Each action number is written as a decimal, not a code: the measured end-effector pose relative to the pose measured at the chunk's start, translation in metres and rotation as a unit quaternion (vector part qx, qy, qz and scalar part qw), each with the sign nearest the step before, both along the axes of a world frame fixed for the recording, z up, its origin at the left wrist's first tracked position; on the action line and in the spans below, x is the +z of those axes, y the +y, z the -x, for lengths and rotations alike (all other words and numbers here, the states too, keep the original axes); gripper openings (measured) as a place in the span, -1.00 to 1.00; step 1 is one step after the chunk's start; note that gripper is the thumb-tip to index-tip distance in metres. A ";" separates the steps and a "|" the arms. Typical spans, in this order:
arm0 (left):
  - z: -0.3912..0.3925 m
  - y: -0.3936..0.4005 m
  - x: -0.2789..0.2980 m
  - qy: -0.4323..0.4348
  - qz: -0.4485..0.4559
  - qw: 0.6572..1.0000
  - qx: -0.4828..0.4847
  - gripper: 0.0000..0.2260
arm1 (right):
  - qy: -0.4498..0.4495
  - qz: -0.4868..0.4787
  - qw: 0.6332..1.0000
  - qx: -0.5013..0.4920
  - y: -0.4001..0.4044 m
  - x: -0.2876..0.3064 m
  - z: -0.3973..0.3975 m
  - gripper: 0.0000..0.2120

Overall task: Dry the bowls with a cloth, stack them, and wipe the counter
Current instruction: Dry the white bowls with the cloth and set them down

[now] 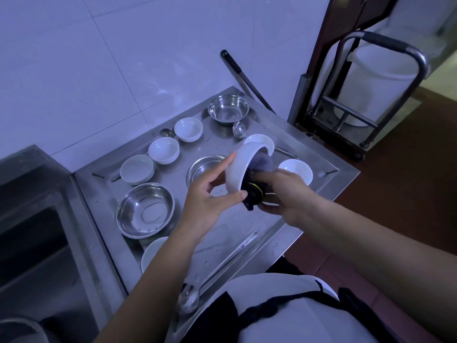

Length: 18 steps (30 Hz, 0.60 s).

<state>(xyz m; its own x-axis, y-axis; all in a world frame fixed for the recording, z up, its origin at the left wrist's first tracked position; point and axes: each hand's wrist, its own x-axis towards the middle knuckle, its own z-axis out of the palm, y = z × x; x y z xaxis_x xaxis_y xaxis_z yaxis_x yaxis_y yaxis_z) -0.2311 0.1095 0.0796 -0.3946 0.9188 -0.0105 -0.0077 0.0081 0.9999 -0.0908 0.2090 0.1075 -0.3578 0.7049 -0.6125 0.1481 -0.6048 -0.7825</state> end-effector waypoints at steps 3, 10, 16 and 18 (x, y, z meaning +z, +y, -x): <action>-0.003 -0.002 -0.007 -0.132 0.003 0.991 0.014 -0.35 | 0.000 -0.015 0.999 0.035 0.001 -0.002 -0.008 -0.68; -0.012 -0.015 -0.021 -0.244 -0.001 0.969 0.028 -0.36 | -0.026 -0.342 0.925 0.162 0.003 -0.010 -0.053 -0.44; -0.019 -0.015 -0.027 -0.242 0.012 0.969 0.045 -0.38 | -0.136 -0.474 0.831 0.258 0.017 -0.011 -0.072 -0.59; -0.016 -0.016 -0.027 -0.255 0.005 0.965 0.057 -0.39 | -0.159 -0.536 0.789 0.254 0.020 -0.007 -0.078 -0.66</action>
<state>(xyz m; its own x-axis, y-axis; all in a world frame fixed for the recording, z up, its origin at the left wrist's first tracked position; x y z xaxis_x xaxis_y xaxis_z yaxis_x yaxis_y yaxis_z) -0.2147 0.0939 0.0525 -0.4352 0.8681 -0.2387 -0.4995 -0.0122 0.8663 -0.0125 0.2294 0.1008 -0.7098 0.6937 0.1221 0.4510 0.5808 -0.6777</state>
